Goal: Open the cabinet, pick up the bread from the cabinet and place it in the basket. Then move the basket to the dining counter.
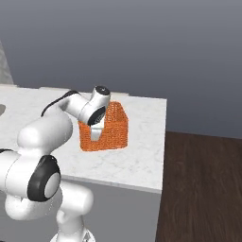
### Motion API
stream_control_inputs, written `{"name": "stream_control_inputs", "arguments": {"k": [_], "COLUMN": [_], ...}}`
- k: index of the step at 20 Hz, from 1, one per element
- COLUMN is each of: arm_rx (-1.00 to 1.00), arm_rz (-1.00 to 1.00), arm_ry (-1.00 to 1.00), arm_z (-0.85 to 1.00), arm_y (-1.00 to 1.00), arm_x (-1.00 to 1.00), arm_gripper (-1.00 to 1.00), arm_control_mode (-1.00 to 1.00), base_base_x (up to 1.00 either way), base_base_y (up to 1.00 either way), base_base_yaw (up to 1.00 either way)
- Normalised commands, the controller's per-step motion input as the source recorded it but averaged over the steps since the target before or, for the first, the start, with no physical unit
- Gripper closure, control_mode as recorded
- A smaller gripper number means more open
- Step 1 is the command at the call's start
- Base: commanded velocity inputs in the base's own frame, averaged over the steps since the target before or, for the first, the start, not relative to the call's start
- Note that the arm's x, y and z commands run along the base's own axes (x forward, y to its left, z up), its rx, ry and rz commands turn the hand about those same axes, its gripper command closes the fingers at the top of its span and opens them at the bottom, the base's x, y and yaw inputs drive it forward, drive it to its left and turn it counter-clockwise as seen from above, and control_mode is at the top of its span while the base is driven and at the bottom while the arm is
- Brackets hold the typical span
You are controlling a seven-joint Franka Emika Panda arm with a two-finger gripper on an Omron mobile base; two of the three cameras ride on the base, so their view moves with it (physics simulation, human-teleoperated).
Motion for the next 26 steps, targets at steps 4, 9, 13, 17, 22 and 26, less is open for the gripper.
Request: {"name": "stream_control_inputs", "arguments": {"k": [4,9,13,17,22,26], "arm_rx": [-0.02,-0.06,-0.04,0.0,0.0,-0.15], "arm_rz": [0.37,0.23,0.09,0.0,0.0,0.03], "arm_ry": [-0.02,-0.02,-0.13,-0.02,0.0,-0.14], "arm_z": [-0.42,-0.42,-0.27,0.0,0.0,0.19], "arm_y": [-0.12,0.0,0.0,0.0,-0.05,-0.21], "arm_x": [0.45,0.15,0.16,0.03,0.19,0.15], "arm_gripper": [1.0,1.0,1.0,-1.0,-1.0,-1.0], "arm_control_mode": [-1.0,-1.0,-1.0,-1.0,-1.0,-1.0], "base_base_x": [0.0,0.0,0.0,0.0,0.0,0.0], "base_base_y": [0.0,0.0,0.0,0.0,0.0,0.0], "base_base_yaw": [0.0,0.0,0.0,0.0,0.0,0.0]}}
